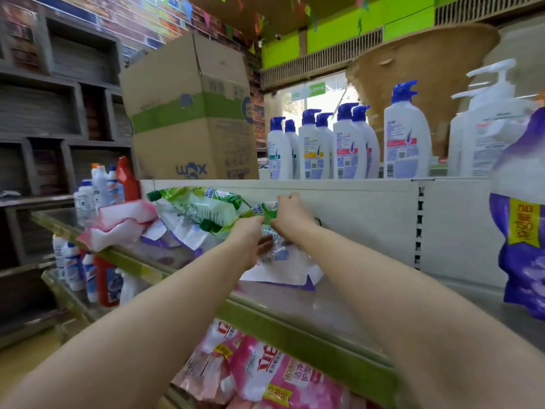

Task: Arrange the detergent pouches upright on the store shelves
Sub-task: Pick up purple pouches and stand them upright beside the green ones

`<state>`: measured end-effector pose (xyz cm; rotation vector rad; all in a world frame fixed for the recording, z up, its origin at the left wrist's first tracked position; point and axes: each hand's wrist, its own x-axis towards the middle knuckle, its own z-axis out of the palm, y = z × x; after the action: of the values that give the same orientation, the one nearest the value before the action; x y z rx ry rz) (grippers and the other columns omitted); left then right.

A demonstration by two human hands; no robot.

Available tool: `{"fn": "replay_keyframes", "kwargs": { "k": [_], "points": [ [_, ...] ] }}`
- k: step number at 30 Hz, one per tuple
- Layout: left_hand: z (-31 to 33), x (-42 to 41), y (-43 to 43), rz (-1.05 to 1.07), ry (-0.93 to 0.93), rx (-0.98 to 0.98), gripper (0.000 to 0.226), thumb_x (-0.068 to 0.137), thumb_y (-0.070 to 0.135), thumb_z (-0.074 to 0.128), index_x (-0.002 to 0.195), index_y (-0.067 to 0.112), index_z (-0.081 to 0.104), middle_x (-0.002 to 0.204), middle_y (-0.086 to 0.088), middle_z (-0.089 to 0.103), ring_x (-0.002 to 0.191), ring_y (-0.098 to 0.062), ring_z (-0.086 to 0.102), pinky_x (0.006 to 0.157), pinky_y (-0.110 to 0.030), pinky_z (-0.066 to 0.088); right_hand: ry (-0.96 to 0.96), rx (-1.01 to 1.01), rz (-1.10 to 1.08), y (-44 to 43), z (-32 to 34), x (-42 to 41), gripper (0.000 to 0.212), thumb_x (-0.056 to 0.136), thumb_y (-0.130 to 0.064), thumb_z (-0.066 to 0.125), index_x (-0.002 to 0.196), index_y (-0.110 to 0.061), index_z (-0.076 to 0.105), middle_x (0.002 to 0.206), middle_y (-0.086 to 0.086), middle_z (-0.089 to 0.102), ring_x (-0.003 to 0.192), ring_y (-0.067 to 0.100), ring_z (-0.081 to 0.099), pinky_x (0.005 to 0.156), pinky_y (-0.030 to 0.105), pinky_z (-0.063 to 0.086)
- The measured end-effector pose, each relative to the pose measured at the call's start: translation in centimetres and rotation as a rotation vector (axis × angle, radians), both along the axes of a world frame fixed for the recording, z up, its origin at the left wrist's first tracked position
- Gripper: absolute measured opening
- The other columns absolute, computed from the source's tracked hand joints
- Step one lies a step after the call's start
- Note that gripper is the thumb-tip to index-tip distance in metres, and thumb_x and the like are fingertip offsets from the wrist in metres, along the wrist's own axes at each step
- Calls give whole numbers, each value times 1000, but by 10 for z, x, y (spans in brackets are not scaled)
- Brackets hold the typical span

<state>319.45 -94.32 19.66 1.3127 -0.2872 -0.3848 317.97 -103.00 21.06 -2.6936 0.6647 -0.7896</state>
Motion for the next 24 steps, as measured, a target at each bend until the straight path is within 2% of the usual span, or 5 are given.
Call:
{"fn": "replay_keyframes", "kwargs": {
  "k": [6,10,14,21,24],
  "points": [
    [8,1,6,-77,76,20,54,98,31,43,141,1,30,129,-24,45,84,-27,58,70,-29,49,-147,51,19,-5,2,-9,29,83,1,49,108,-1,64,114,21,63,107,34,58,84,34,48],
    [12,-7,4,-172,142,-102,62,93,53,40,133,5,46,87,-14,59,69,-22,64,56,-32,52,-422,-9,68,3,9,-21,30,79,5,47,100,2,68,102,21,67,98,34,59,80,33,43],
    [8,-8,2,-344,197,-249,78,85,71,33,133,10,48,117,-16,60,104,-29,58,78,-40,48,-599,-141,178,20,17,-38,22,78,6,50,90,6,68,92,19,65,87,33,58,78,41,44],
    [19,-38,2,-234,247,-476,29,96,27,38,76,11,51,64,-6,58,70,-20,51,52,-24,44,-602,-330,323,44,-1,-84,19,68,11,56,77,1,70,76,17,63,73,34,59,64,40,49],
    [14,-48,0,-213,331,-502,21,91,17,41,74,8,51,72,-9,55,70,-24,54,57,-27,48,-563,-379,338,44,-12,-107,17,67,4,58,75,-2,71,70,15,64,64,33,62,57,38,52]
  ]
}}
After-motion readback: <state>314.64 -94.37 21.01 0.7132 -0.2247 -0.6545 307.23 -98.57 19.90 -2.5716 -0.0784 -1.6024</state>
